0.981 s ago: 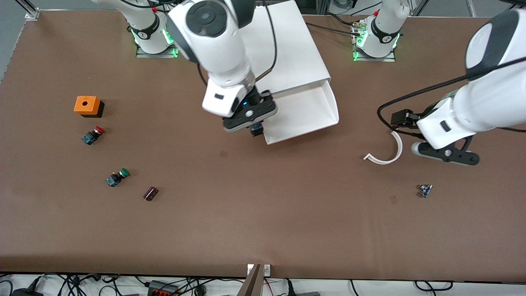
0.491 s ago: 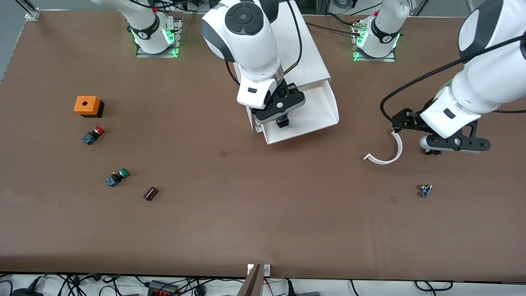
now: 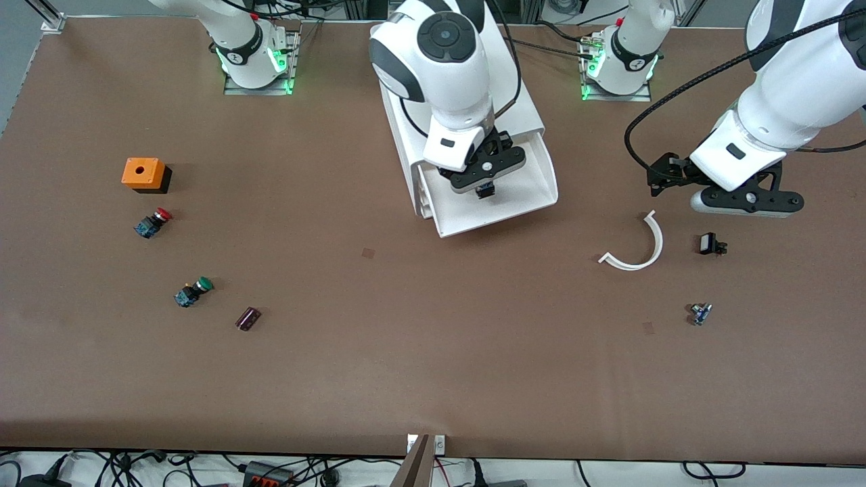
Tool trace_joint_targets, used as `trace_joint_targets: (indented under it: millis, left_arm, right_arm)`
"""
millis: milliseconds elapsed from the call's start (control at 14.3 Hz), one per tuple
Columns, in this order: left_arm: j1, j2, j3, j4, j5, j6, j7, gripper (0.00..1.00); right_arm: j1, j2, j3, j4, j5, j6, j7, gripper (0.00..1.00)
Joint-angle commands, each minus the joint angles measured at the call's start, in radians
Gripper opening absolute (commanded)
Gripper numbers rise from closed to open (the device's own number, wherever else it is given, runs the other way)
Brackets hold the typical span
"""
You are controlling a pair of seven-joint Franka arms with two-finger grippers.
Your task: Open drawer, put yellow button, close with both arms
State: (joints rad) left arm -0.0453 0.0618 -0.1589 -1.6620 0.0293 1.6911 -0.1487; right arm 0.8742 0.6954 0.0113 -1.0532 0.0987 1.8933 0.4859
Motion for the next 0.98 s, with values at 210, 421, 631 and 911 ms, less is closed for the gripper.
trace_joint_targets:
  millis: [210, 421, 631, 911]
  left_arm:
    - [0.015, -0.016, -0.013, -0.027, 0.008, 0.024, -0.009, 1.0]
    - [0.016, -0.005, -0.013, -0.027, 0.008, 0.032, -0.008, 1.0]
    - [0.016, 0.013, -0.013, -0.027, 0.008, 0.061, -0.008, 1.0]
    - [0.015, 0.042, -0.013, -0.016, 0.008, 0.073, -0.009, 1.0]
  right_arm:
    - [0.006, 0.059, -0.01, 0.025, 0.009, 0.006, 0.052, 0.0]
    - [0.006, 0.065, -0.011, 0.028, 0.01, 0.032, 0.074, 0.54]
    - [-0.001, 0.052, -0.013, 0.033, 0.013, 0.017, 0.102, 1.0]
    - [-0.043, 0.007, -0.022, 0.11, 0.013, -0.054, 0.135, 1.0]
